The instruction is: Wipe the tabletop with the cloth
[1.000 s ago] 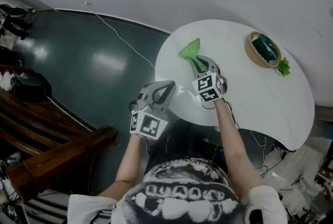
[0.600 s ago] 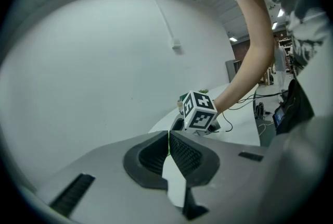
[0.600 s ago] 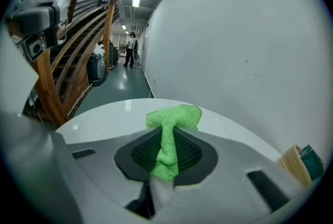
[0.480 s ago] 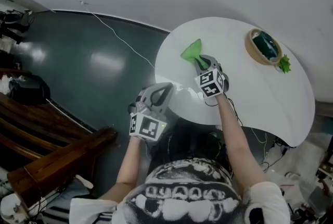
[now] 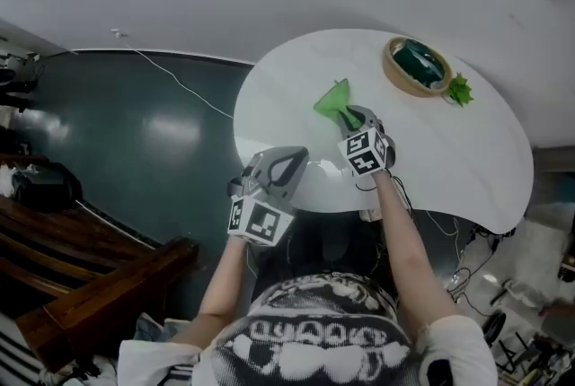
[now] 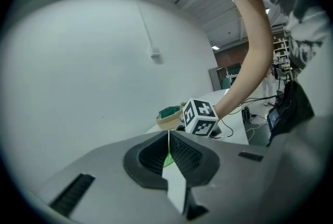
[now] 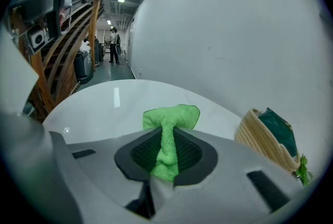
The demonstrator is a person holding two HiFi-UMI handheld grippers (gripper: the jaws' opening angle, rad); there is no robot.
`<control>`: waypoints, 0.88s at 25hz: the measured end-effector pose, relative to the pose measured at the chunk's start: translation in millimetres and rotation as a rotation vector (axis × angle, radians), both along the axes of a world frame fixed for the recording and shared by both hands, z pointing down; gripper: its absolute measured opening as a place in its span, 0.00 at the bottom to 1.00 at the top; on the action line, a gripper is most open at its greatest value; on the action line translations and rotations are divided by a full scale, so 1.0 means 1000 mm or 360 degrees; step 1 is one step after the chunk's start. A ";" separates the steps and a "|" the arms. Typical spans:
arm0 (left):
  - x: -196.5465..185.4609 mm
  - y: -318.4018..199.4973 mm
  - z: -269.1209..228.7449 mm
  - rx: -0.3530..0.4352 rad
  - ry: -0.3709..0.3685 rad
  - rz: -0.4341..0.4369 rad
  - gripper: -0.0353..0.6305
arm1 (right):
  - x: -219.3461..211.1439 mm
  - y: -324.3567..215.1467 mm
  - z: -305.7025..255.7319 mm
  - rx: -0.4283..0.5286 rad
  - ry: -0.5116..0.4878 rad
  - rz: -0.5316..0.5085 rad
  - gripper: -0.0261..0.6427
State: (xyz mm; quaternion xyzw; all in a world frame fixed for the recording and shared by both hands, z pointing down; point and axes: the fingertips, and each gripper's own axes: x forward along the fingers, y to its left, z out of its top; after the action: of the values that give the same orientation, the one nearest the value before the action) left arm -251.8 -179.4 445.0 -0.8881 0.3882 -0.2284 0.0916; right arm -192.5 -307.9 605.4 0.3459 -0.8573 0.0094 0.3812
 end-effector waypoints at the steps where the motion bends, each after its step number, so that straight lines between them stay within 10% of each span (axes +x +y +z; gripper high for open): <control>1: 0.012 0.000 0.000 0.0000 0.0001 0.0014 0.06 | 0.014 0.000 0.001 0.0000 0.0000 0.0015 0.12; 22: 0.320 -0.028 -0.006 0.0003 0.0027 0.0142 0.06 | 0.421 0.000 0.013 -0.0032 0.0057 0.0424 0.12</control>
State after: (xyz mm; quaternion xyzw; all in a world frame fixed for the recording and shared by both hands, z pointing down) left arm 67.9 -207.5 439.1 -0.9063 0.3494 -0.2161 0.0993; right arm 228.5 -308.0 618.8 0.4530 -0.7967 0.0623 0.3953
